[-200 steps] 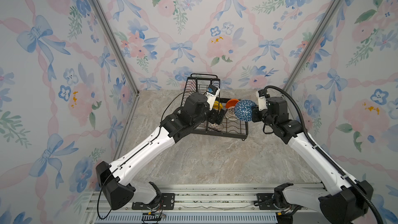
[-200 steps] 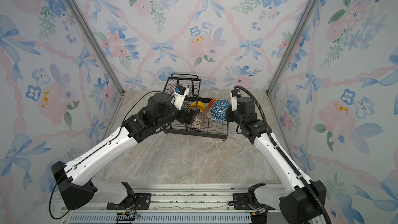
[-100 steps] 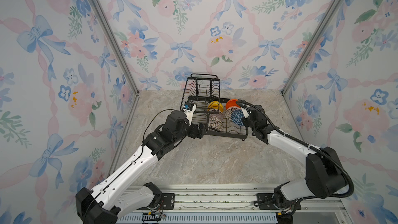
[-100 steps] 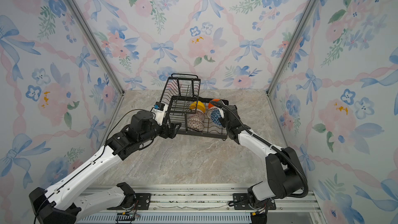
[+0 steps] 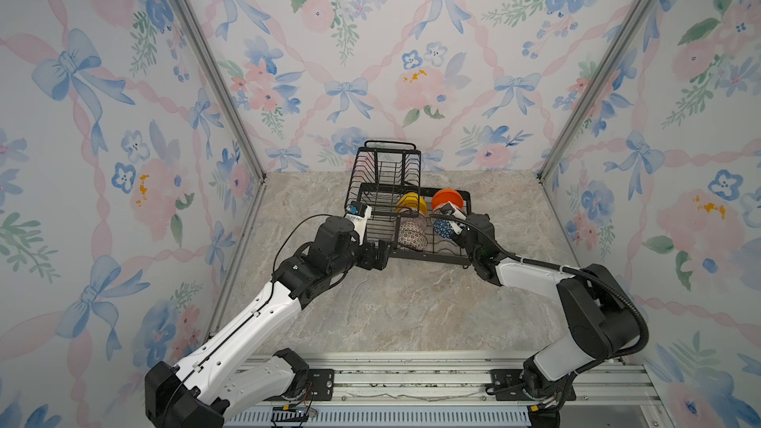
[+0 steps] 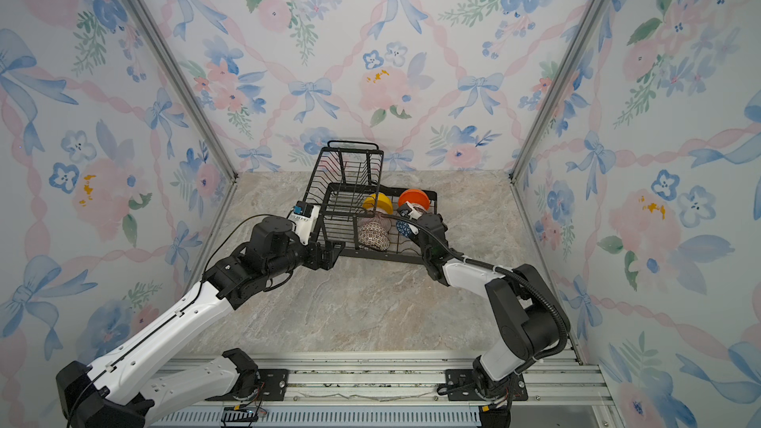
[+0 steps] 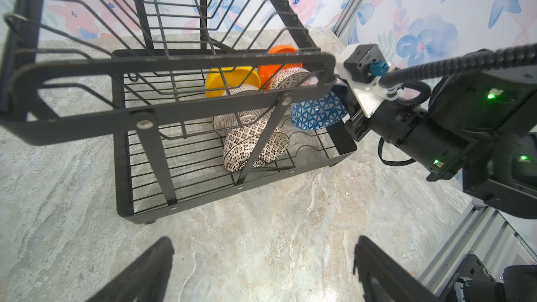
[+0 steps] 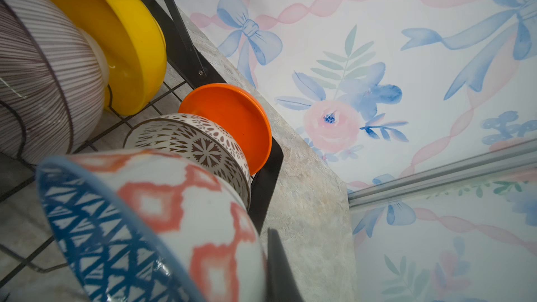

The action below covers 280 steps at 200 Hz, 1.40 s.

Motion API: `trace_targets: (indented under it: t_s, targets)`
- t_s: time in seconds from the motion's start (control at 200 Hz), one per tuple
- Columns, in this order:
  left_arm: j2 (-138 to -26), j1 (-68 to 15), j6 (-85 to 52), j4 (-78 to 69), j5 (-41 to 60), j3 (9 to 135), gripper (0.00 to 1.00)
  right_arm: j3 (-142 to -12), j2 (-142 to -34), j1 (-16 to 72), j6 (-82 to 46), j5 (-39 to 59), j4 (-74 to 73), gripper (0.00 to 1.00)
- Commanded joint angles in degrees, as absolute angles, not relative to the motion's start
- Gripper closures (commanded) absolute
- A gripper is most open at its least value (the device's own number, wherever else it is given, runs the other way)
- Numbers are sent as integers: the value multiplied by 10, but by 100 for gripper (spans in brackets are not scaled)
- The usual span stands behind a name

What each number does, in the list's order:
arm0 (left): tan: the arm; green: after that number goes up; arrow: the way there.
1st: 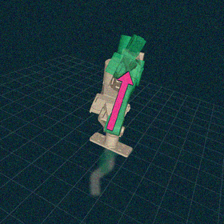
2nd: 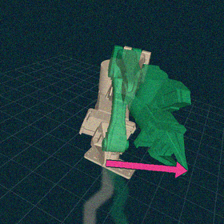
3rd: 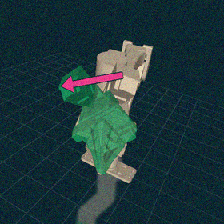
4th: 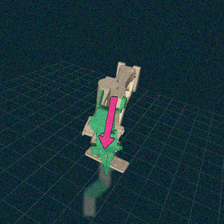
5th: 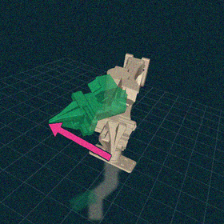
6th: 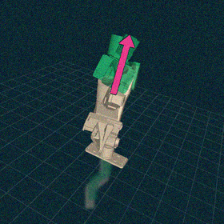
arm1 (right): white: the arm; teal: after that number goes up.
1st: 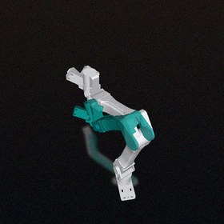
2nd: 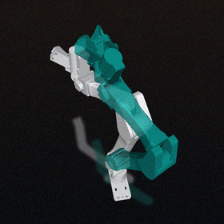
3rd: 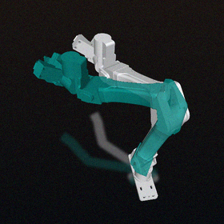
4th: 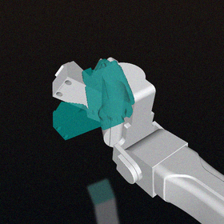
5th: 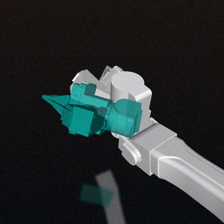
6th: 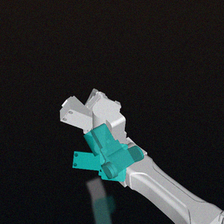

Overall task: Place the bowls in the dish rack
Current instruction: 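Open the left gripper and withdraw it while the right lowers the bowl, then set the blue bowl upright in the rack's nearest slots with the right gripper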

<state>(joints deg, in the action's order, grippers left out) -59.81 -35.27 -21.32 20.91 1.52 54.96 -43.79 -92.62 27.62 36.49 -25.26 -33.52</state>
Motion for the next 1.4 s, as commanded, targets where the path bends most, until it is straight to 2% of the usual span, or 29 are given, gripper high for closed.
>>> trace_targets:
  t_s: [0.0,0.435,0.83,1.395]
  targets:
    - [-589,-346,-219,215,26,550,2,-426,-943,285,390,-274,-445,100]
    - [-591,-337,-213,221,35,555,2,-404,-1003,302,433,-283,-516,100]
    - [-587,-332,-211,221,38,552,2,-383,-952,299,428,-192,-403,100]
    - [-584,-330,-210,222,41,551,2,-404,-909,281,378,-144,-275,100]
